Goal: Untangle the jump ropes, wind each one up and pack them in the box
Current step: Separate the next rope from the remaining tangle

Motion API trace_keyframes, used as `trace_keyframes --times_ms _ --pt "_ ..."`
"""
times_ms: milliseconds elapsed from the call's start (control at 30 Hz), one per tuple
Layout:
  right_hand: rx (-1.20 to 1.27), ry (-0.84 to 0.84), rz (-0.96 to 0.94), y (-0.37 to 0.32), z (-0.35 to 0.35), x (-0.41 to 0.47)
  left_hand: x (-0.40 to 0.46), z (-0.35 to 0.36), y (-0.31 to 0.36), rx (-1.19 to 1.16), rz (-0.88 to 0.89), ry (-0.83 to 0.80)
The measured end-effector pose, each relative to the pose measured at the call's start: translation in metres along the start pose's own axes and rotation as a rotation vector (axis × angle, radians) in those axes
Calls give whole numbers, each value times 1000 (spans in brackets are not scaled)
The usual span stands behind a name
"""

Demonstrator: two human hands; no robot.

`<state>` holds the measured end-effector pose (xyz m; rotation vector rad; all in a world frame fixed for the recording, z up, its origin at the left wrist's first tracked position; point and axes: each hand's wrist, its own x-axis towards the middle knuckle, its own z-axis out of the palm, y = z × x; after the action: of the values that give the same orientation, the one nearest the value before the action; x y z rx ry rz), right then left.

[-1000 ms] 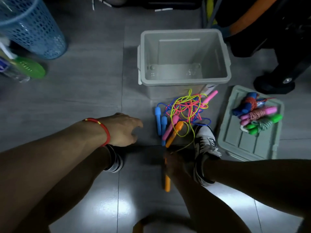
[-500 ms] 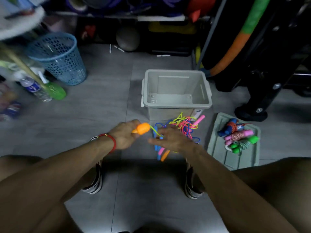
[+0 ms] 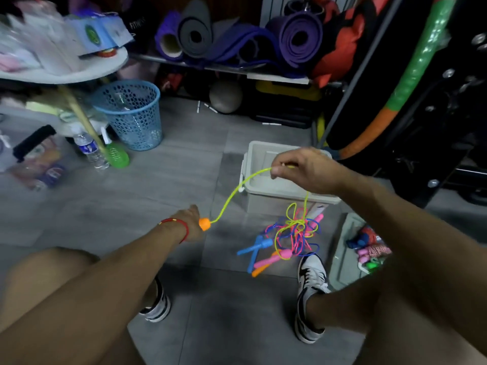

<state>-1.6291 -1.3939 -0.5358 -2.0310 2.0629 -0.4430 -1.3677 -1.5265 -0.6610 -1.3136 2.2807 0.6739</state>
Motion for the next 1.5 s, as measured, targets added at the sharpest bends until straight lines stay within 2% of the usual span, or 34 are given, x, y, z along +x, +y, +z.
trace_keyframes --times_ms 67,100,233,267,300,367,400,500,567,633,667,733,800,833,933,1000,1067,1100,1167,1233,1300,1333,1400,1467,1500 --pt "-8 -7 -82 -21 -4 14 -2 -3 7 -1 61 -63" --pt "-17 -15 -110 -27 0 20 -1 -5 12 -76 110 -69" --pt "-31 18 -164 -37 26 42 -7 -23 41 -829 426 -20" --pt "-16 41 -159 -35 33 46 -10 -28 46 -925 478 -15" --pt "4 53 -138 -31 39 48 -14 -33 48 -920 518 14" --pt "29 -25 -76 -13 49 50 -11 -37 39 -816 526 123" --pt "25 -132 -25 2 53 50 -5 -37 30 -774 500 171" --pt "-252 -531 210 47 59 45 17 -36 -8 -721 348 341" --pt "-378 -657 333 70 57 43 29 -33 -30 -745 233 433" --pt "-256 -596 382 79 53 44 42 -25 -48 -825 107 369" --pt "-134 -513 344 78 50 46 48 -19 -53 -801 42 303" --pt "142 -396 257 62 44 50 55 -9 -58 -523 -95 190" --pt "273 -329 205 40 40 54 51 -6 -47 -244 -94 143" --pt "239 -306 166 28 38 56 48 -5 -36 -265 -37 142" --pt "92 -278 44 2 51 61 32 -12 11 -591 361 148" --pt "40 -205 -4 -6 60 62 22 -19 29 -690 529 142" --pt "62 -173 -6 -6 64 62 13 -30 31 -579 587 201" --pt "68 -223 -4 -1 66 61 10 -37 27 -487 602 279" --pt "-54 -455 35 23 77 54 10 -51 13 -308 600 461" --pt "-248 -675 161 59 93 42 19 -62 -12 -134 472 577" --pt "-291 -729 235 86 96 30 29 -65 -34 11 238 586" --pt "-249 -684 234 92 93 29 31 -64 -42 93 114 553" --pt "-82 -468 221 88 80 31 33 -56 -49 260 -100 447" --pt "130 -253 190 65 64 37 32 -49 -46 357 -176 373" --pt "231 -201 168 51 57 38 32 -45 -41 352 -135 348"
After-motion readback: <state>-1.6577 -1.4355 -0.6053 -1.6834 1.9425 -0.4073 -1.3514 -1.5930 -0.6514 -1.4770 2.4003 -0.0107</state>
